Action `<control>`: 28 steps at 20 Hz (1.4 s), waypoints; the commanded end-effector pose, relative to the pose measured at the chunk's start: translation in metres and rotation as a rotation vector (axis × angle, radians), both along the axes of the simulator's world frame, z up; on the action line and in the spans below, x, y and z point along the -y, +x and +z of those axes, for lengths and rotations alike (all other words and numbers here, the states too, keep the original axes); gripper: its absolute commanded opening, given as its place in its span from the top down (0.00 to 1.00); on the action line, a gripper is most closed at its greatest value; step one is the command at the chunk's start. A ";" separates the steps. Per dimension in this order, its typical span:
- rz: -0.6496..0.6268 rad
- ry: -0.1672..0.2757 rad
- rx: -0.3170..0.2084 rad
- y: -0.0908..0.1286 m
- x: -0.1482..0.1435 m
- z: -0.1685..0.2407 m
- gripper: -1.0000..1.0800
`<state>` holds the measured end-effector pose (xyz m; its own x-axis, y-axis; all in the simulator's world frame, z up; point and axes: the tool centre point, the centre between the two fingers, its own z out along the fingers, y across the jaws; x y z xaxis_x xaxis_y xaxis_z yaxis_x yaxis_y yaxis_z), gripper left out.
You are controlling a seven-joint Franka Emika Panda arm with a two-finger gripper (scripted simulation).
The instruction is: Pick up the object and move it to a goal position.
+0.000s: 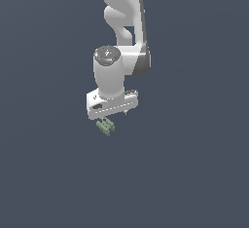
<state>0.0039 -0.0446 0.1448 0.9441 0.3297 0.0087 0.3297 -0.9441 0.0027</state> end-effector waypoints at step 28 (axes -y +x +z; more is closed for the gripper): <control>0.520 -0.003 -0.009 -0.004 0.048 -0.043 0.04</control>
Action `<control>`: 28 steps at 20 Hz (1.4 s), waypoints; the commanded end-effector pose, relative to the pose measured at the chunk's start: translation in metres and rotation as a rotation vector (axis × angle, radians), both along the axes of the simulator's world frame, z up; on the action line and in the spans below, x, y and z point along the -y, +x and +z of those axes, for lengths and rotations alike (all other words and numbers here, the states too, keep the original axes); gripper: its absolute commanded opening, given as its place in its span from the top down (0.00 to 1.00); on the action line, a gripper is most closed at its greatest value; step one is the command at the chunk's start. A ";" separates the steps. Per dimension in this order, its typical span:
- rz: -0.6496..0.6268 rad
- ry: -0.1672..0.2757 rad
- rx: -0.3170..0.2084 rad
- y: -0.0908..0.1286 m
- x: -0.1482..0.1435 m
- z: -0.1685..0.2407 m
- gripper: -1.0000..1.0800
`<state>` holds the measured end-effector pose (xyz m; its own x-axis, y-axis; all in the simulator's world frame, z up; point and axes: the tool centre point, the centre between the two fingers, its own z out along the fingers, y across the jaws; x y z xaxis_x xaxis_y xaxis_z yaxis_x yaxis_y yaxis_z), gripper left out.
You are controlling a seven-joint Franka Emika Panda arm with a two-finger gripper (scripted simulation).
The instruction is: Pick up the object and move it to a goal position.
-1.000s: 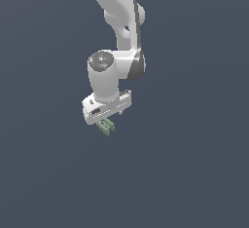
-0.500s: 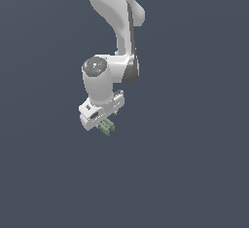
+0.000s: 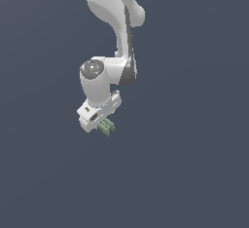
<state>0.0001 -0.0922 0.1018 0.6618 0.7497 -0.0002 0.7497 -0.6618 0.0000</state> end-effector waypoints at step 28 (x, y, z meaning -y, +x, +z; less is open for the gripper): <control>0.011 0.000 0.000 0.000 0.001 -0.051 1.00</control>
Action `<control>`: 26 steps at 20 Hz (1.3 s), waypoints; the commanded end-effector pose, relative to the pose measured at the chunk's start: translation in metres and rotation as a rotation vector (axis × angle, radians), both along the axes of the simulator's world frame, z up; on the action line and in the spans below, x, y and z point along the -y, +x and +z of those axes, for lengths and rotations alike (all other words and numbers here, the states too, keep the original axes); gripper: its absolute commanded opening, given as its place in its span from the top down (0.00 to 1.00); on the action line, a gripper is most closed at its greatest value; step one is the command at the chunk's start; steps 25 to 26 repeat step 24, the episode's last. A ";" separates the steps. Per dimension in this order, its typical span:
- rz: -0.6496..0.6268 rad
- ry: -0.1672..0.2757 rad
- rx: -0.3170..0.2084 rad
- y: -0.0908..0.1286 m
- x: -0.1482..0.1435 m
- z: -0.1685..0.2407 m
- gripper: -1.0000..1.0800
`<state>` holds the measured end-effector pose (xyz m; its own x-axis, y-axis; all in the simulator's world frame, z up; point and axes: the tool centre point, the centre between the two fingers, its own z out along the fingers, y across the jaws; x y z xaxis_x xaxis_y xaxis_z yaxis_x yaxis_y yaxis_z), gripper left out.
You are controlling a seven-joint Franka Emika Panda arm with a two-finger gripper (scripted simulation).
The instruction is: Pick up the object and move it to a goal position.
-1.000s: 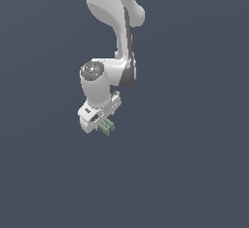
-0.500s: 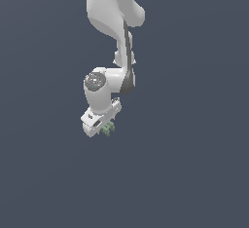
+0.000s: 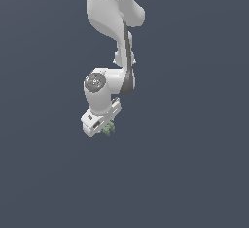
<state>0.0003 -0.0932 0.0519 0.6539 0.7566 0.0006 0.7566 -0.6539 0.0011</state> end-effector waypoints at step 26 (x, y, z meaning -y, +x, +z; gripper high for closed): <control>0.001 0.001 -0.001 0.020 0.020 0.065 1.00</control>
